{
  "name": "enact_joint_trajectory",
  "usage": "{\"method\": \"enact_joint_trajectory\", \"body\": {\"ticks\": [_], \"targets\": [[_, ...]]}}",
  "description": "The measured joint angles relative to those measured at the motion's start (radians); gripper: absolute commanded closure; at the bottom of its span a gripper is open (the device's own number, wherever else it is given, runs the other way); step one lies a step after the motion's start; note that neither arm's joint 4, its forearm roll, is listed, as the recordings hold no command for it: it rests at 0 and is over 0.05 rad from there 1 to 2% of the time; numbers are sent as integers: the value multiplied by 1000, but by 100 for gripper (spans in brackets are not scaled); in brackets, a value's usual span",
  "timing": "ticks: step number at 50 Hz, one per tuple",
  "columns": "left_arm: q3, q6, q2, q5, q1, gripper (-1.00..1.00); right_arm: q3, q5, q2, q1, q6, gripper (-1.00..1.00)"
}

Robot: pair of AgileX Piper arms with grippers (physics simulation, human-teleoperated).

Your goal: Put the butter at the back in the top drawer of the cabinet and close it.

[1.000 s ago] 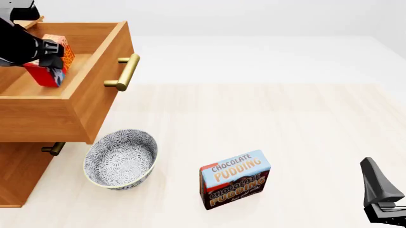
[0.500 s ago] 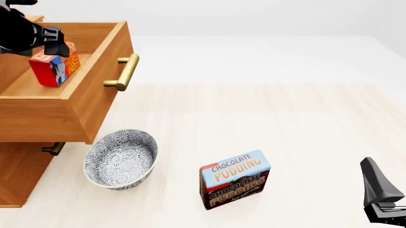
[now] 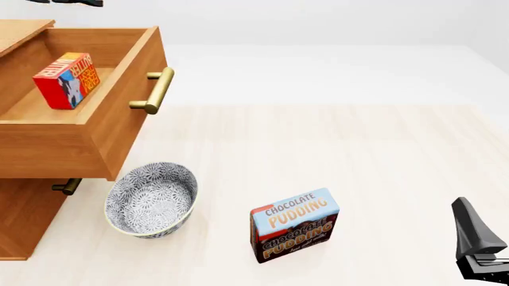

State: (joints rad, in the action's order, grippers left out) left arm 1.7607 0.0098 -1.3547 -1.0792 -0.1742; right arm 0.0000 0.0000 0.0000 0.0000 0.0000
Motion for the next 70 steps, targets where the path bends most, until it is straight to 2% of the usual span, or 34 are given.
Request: {"method": "enact_joint_trajectory", "body": {"ticks": [9,26,39,70], "targets": [[-18,-17,31,18,-79,-100,0,0,0,0,0,-100],[-172,-77,16,151,-215,-100,0,0,0,0,0,-100],[-282,-104,-38,266,-275,-100,0,0,0,0,0,-100],[-327,-168,-169,365,-358,-100,0,0,0,0,0,-100]]}}
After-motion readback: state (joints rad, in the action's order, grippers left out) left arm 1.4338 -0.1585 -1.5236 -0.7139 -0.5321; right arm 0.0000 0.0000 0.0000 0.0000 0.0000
